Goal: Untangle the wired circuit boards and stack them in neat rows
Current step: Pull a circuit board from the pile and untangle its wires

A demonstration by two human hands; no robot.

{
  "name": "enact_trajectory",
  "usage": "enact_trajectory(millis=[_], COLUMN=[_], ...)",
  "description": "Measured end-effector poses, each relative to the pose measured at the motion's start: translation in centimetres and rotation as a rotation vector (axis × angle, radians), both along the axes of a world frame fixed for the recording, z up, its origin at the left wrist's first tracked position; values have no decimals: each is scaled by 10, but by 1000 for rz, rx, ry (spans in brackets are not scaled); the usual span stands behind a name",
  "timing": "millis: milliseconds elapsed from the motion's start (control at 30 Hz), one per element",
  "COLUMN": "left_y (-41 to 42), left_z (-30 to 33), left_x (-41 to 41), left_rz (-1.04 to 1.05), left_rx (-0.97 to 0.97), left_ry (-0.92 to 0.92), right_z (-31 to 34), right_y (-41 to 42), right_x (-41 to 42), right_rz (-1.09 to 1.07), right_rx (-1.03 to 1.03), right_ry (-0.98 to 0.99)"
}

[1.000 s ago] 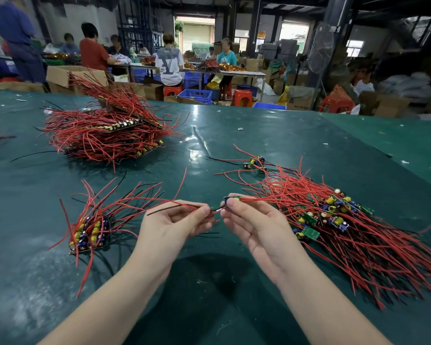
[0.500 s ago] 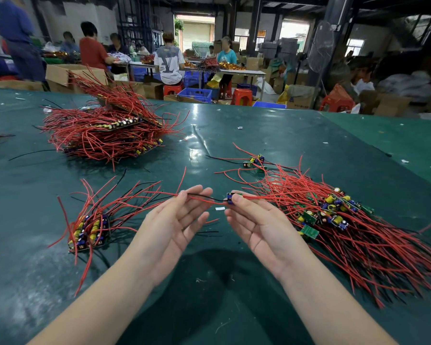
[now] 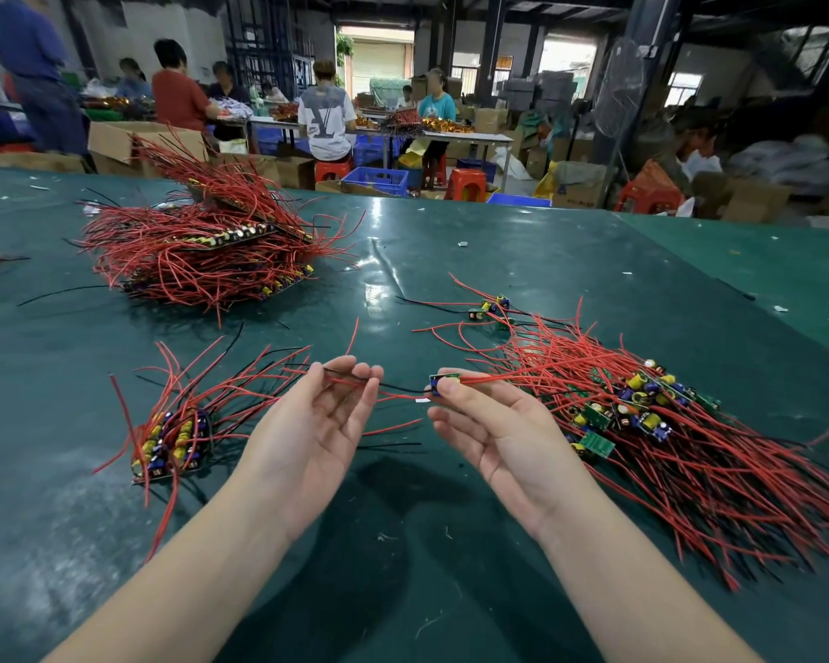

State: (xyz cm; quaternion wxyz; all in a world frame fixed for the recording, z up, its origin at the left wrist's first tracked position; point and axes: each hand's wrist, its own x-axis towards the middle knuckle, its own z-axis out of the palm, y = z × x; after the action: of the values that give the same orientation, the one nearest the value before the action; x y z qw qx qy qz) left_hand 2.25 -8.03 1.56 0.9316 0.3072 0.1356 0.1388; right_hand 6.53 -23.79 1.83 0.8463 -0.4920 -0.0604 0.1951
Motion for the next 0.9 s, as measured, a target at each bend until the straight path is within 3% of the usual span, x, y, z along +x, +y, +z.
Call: enact_trajectory(millis=[433,567,733,800,900], left_y=[5,5,-5,-9,-13], left_z=[1,1,-4,-6,-8], left_x=[-6,-5,-7,-9,-12], left_rz=[-166,-175,-400,-523,-636], left_rx=[7,50,321,411,512], left_ry=[-19,-40,58,94,102], right_z=[1,4,31,41,45], right_y=[-3,-5,-29,-46,-78], right_x=[5,9,20,23,28], right_rz=[21,-55,-336,-579,-1021], right_rx=[81,122,131,-97,-801], right_ry=[120,40,-185,-403,-890])
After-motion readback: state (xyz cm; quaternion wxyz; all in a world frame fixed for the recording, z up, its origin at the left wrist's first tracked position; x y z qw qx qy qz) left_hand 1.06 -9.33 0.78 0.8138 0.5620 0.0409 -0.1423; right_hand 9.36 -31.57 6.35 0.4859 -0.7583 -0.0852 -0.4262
